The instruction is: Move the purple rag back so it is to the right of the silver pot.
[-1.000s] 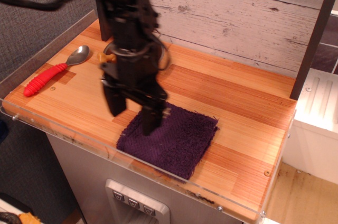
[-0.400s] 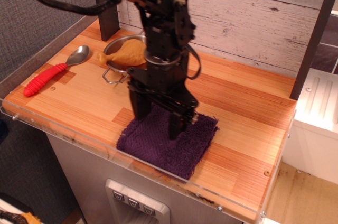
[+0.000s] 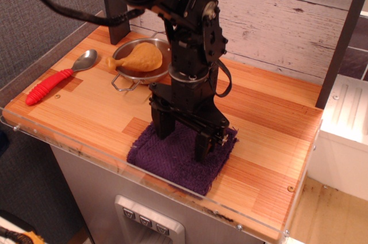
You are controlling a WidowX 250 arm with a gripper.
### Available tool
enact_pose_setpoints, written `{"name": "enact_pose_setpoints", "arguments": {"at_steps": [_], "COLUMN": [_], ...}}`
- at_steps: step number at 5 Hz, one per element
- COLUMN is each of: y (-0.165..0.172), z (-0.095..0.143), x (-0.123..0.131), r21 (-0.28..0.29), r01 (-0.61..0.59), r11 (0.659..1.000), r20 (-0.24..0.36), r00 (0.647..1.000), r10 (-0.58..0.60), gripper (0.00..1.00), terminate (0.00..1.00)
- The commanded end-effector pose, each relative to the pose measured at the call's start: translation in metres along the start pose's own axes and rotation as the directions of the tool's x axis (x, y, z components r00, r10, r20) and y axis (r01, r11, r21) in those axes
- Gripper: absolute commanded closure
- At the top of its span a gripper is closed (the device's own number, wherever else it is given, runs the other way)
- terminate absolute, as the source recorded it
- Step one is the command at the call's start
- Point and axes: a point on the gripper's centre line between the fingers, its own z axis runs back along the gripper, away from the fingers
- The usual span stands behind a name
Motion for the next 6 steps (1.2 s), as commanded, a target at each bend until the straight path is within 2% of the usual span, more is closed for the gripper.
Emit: {"name": "enact_pose_setpoints", "arguments": {"at_steps": [1, 2, 3, 6], "y": [0.004, 0.01, 0.014, 0.014], "z": [-0.022, -0.043, -0.049, -0.05], "x": [-0.011, -0.023, -0.025, -0.031], "r21": [0.065, 0.061, 0.037, -0.009], "r01": [0.006, 0.0, -0.002, 0.032], "r11": [0.998, 0.998, 0.999, 0.999], "r20": [0.003, -0.064, -0.089, -0.091], "r00": [1.0, 0.998, 0.996, 0.995], "r10": [-0.006, 0.004, 0.005, -0.032], "gripper": [0.0, 0.0, 0.0, 0.0], "terminate": [0.0, 0.0, 0.0, 0.0]}}
